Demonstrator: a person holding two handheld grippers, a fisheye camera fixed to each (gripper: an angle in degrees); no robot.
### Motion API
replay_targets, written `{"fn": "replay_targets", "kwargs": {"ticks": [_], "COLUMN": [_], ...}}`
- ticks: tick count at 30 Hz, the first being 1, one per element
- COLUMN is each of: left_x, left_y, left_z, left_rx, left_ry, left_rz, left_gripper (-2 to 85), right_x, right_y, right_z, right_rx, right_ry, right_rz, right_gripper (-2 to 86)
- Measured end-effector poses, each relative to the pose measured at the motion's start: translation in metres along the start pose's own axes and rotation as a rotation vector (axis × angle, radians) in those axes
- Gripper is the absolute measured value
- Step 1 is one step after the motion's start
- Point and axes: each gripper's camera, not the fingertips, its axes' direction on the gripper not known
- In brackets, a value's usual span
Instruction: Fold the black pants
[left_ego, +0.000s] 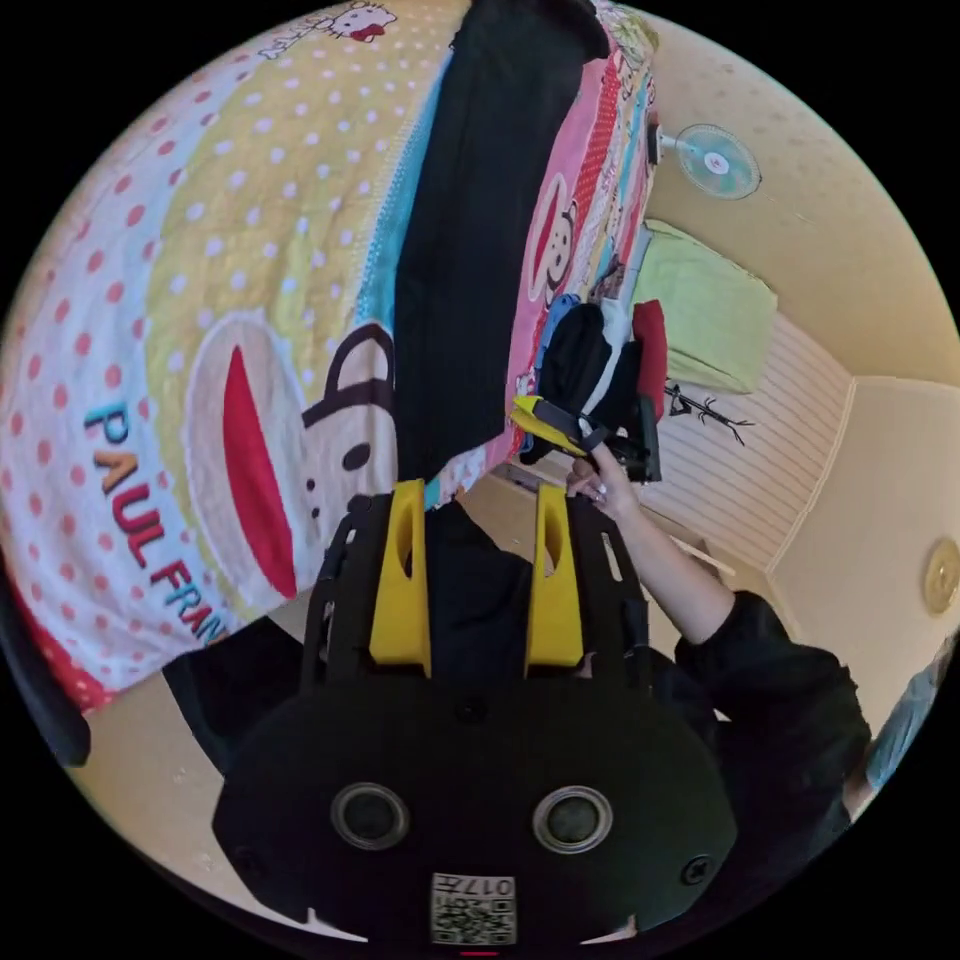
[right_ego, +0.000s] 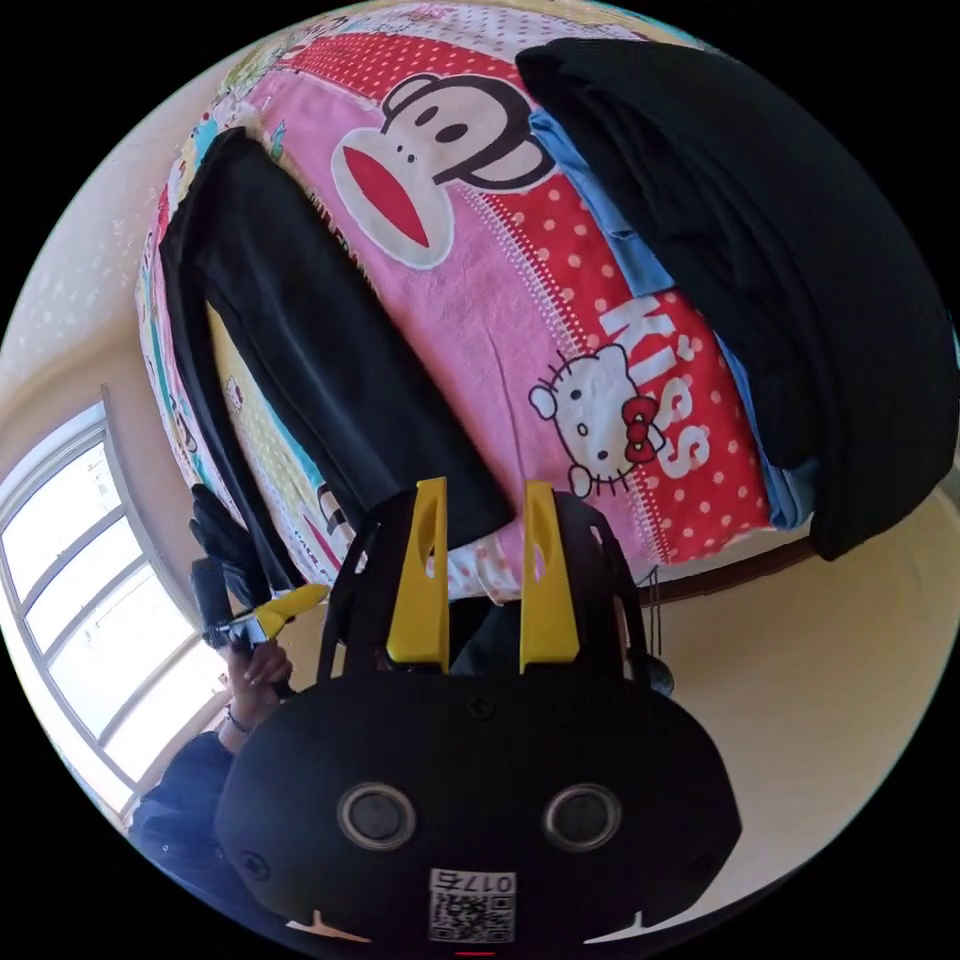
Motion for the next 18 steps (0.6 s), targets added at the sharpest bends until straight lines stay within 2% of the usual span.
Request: {"fn": "replay_targets", "kwargs": {"ticks": [3, 5, 7, 10, 14, 16, 18], "left_x": [-0.012, -0.017, -0.016, -0.013, -0.021, -0.030, -0.026], "left_y": [-0.029, -0.030, -0.026, -0.011, 0.034, 0.050, 0.068], "left_z": [0.033, 0.037, 0.036, 0.039, 0.035, 0.028, 0.004], "left_rx": [-0.113, -0.098, -0.091, -0.206, -0.210, -0.156, 0.001], "left_ry": [-0.189, -0.216, -0.216, -0.229, -0.092, 0.013, 0.069], "left_rz": [-0.154, -0.205, -0.197, -0.111, -0.094, -0.159, -0.200], "left_gripper": [8.8, 6.8, 5.4, 0.7, 0.9, 3.5, 9.5], "right_x": [-0.001, -0.002, -0.004, 0.002, 0.020, 0.028, 0.023], "right_y": [-0.019, -0.020, -0.016, -0.007, 0.024, 0.030, 0.033], "right_z": [0.005, 0.001, 0.000, -0.006, -0.023, -0.032, -0.049], "right_rx": [-0.060, -0.063, -0.109, -0.173, -0.174, -0.142, -0.091], "right_ry": [0.041, 0.097, 0.093, 0.062, 0.028, 0.008, 0.025], "right_rz": [-0.063, -0.132, -0.239, -0.313, -0.394, -0.345, -0.347], "right_gripper": [11.7, 10.4, 6.9, 3.9, 3.1, 3.0, 3.0]}}
